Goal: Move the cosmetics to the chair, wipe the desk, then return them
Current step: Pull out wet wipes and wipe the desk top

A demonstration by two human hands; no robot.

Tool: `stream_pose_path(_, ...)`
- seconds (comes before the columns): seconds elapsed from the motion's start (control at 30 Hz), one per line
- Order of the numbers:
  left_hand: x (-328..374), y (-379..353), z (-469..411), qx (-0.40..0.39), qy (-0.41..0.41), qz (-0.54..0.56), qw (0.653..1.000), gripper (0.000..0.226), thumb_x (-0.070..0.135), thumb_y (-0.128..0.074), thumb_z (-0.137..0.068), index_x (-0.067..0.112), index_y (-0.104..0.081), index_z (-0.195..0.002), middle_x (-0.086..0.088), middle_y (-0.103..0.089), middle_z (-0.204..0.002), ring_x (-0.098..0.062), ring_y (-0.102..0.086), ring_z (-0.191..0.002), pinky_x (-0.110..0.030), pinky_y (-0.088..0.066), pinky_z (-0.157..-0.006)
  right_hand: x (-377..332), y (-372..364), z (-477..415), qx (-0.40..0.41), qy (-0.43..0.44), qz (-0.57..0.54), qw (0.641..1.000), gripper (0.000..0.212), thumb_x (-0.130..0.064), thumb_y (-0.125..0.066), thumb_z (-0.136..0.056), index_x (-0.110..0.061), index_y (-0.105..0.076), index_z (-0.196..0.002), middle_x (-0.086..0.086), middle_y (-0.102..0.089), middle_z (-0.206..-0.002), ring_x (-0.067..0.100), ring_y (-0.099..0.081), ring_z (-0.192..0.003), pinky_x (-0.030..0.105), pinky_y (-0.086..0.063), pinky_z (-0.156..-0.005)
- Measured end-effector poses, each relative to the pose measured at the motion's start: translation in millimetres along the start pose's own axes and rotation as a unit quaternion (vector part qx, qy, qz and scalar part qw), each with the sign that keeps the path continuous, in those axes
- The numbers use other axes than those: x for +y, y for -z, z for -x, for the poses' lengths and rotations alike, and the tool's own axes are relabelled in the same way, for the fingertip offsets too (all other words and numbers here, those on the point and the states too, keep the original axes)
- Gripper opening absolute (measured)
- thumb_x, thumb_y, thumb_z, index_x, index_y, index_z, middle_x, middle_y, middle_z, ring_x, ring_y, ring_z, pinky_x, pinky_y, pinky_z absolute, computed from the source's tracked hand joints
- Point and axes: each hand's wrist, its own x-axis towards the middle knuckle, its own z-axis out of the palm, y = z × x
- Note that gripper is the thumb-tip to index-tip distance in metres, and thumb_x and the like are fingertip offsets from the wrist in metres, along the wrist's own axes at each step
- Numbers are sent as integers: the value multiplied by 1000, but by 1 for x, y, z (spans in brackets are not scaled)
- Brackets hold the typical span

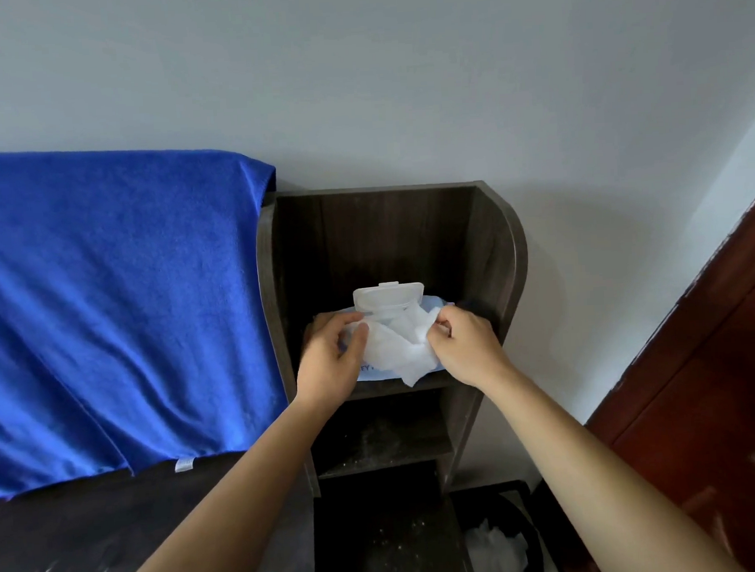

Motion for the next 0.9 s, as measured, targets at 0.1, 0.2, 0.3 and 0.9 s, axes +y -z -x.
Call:
stream_pose_path(0.1, 3, -1, 1, 8, -82, -59, 995, 22, 25, -66, -91, 19, -69, -112, 8, -58, -118, -9, -54, -102, -3, -42, -72, 1, -1, 1, 3, -6, -41, 999, 15, -21, -51, -100, -24, -53, -86, -10, -57, -81, 6, -54, -72, 10, -35, -47)
stream_pose_path(0.2, 10, -4, 1, -27, -115, -87, 989, 33, 45, -66, -88, 24, -70, -112, 15, -60, -115, -2, -49, -108, -11, -39, -85, -1, 2, 0, 6, -9, -83, 997, 18, -25, -53, -102, -21, -61, -118, -10, -61, -99, 3, -57, -82, 5, -39, -49)
stream_pose_path(0.3, 12, -8, -1, -63, -113, -153, 980, 30, 41, -71, -87, 23, -73, -111, 15, -65, -108, -6, -52, -107, -22, -45, -84, -6, 3, 1, -9, -5, -116, 993, 23, -28, -52, -104, -21, -60, -124, -7, -62, -109, 6, -61, -89, 5, -46, -56)
stream_pose_path(0.9, 13, -3, -8, 22, 161, -90, 983, 21, 21, -54, -90, 18, -52, -69, 4, -55, -63, -12, -51, -60, -25, -31, -49, -61, 56, -17, 334, 155, -216, 904, 18, -17, -45, -105, -14, -61, -111, 3, -65, -104, 16, -70, -84, 39, -56, -81)
